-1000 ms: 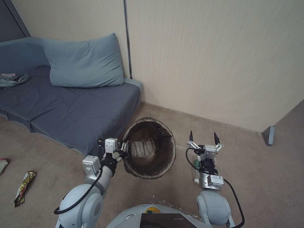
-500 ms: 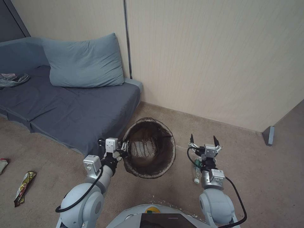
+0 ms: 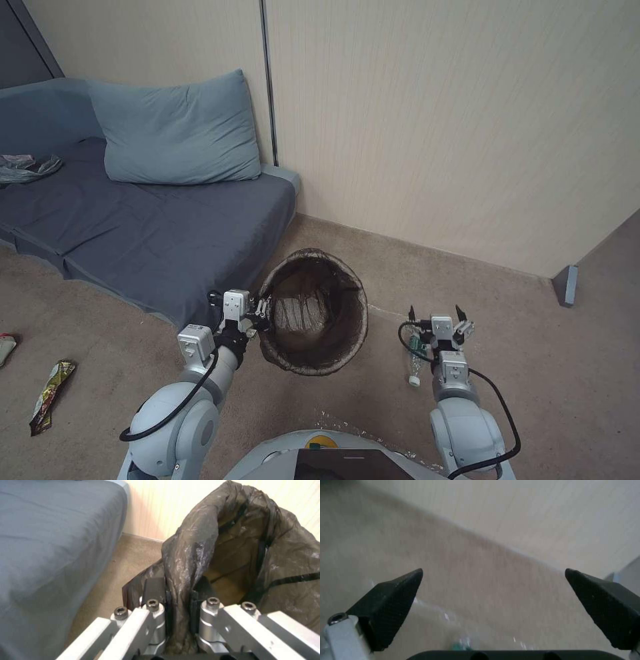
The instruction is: Pick up the trash bin, then pick up the garbage from the floor and place it into the trash bin.
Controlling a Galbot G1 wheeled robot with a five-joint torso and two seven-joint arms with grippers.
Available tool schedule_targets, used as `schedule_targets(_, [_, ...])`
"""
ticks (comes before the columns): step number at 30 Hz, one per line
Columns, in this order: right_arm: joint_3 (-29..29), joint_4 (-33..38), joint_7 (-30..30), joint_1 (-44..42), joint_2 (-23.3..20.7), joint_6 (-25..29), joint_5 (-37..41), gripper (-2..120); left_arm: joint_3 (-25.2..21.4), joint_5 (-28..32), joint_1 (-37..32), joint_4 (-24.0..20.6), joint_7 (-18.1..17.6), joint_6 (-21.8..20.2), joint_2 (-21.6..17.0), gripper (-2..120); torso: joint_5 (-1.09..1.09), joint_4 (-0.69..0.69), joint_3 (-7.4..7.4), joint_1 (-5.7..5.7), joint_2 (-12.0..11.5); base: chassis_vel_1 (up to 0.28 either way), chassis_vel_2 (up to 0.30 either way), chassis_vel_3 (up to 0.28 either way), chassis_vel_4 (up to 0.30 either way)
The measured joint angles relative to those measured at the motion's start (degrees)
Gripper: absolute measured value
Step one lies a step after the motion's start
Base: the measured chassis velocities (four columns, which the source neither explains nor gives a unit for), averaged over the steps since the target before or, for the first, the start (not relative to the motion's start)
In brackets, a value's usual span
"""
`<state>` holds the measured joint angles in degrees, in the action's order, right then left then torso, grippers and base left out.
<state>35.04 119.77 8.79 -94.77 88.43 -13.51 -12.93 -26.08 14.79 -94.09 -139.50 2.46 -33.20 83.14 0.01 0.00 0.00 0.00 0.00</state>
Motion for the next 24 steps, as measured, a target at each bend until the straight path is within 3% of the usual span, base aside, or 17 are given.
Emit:
schedule_targets(11, [0.81, -3.28, -0.19, 0.13, -1.81, -1.96, 0.11, 100, 0.0, 0.08, 0.14, 0.17, 0.07, 0.11, -0.19, 7, 0.0, 0.0, 0.0, 0.0, 0.0, 0.0, 0.0, 0.0, 0.0])
schedule_targets(24, [3.3, -14.45, 0.75, 1.56, -6.57, -6.31, 2.91, 100, 0.58, -0.33, 0.38, 1.12, 0.29, 0.43, 0.08, 7, 0.0, 0.0, 0.0, 0.0, 0.0, 0.0, 0.0, 0.0, 0.0])
